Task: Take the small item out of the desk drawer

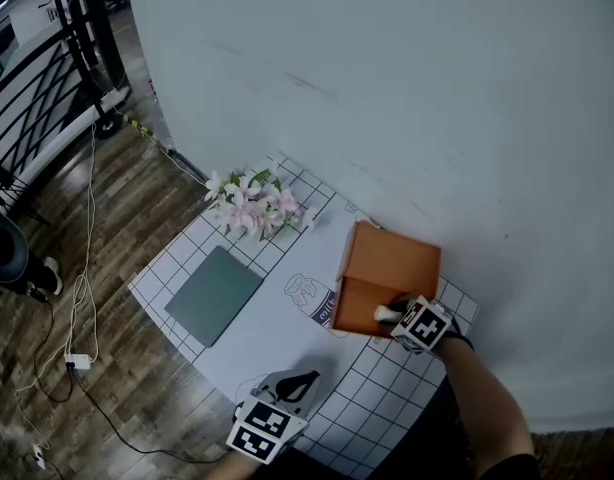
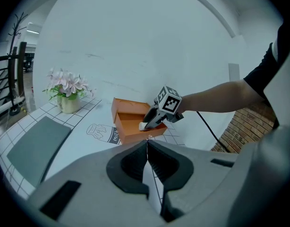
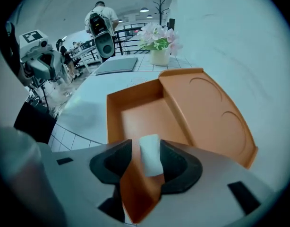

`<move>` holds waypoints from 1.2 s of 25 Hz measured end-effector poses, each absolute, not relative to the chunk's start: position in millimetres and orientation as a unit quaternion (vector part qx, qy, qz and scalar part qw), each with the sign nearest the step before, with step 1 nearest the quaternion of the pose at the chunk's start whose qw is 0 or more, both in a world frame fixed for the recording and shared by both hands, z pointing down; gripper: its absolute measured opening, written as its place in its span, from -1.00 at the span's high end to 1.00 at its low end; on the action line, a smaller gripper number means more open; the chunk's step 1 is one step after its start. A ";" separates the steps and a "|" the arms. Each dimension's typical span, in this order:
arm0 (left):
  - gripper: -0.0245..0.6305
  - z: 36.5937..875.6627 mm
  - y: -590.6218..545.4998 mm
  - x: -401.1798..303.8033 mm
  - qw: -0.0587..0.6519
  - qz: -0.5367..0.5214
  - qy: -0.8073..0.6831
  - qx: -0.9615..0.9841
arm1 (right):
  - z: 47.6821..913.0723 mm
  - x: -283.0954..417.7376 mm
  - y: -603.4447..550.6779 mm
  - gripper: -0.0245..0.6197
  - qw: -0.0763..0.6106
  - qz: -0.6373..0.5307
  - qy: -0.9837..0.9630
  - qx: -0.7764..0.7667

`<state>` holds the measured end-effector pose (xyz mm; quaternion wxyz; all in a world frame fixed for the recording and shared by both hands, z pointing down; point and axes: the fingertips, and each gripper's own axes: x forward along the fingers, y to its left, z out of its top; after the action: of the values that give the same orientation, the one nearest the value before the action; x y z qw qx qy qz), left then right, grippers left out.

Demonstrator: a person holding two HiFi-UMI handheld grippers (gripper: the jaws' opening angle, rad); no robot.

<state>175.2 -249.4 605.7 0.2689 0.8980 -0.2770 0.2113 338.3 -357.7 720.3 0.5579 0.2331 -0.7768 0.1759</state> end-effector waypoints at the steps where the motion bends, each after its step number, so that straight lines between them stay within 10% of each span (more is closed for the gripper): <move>1: 0.89 605.0 -248.3 175.3 0.268 0.211 -0.276 0.898 | 721.9 338.7 -359.6 0.35 0.555 0.176 -0.775 0.244; 20: 0.89 602.4 -227.4 150.2 0.277 0.217 -0.289 0.890 | 727.3 336.4 -364.7 0.35 0.552 0.178 -0.760 0.294; 30: 0.89 575.6 -237.8 183.5 0.245 0.218 -0.268 0.906 | 625.5 313.5 -347.5 0.36 0.321 0.224 -0.839 0.377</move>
<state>183.5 -237.8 575.6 0.2448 0.9059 -0.2682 0.2178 313.5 -347.5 625.5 0.3210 0.3769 -0.8395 0.2240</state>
